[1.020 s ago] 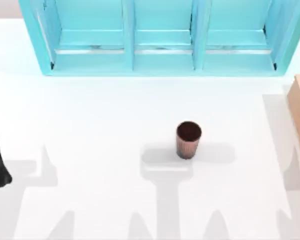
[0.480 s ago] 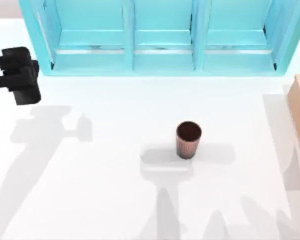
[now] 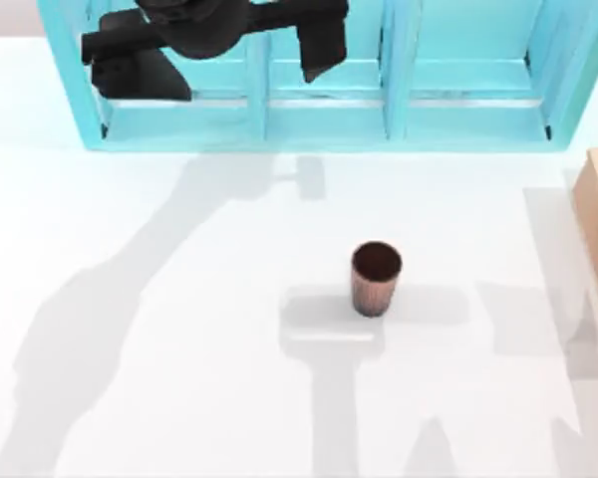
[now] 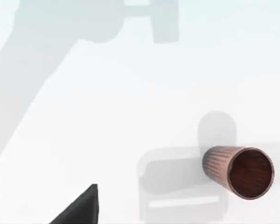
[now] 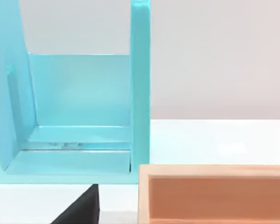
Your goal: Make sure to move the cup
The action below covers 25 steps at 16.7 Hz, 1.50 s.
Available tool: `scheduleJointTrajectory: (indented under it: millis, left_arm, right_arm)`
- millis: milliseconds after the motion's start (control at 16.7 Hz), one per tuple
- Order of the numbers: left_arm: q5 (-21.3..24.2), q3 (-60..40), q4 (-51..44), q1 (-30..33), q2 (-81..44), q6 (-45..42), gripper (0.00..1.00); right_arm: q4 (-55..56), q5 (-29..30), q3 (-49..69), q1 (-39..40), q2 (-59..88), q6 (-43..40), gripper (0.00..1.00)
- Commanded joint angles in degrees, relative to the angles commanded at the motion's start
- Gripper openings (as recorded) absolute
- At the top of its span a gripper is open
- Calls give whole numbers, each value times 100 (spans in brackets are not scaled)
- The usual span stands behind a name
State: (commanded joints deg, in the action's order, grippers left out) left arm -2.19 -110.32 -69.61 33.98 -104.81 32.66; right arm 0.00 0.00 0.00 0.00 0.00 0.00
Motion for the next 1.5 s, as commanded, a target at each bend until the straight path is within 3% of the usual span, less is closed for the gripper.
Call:
scheduleJointTrajectory:
  millis: [360,660,1200,1500]
  left_arm:
    - [-57,-3422,-2002,1028,-2997,978,100]
    - [-134,-5035,-2841,1525,-4293,1449,100]
    - [-151,-5198,-2879,1580,-4525,1515,100]
    - [-157,-3948,-1892,1552,-4254,1473,100]
  right_arm:
    - [0,0,0,0,0,0,100]
    - [0,0,0,0,0,0,100]
    - [0,0,0,0,0,0,100]
    - [0,0,0,0,0,0,100]
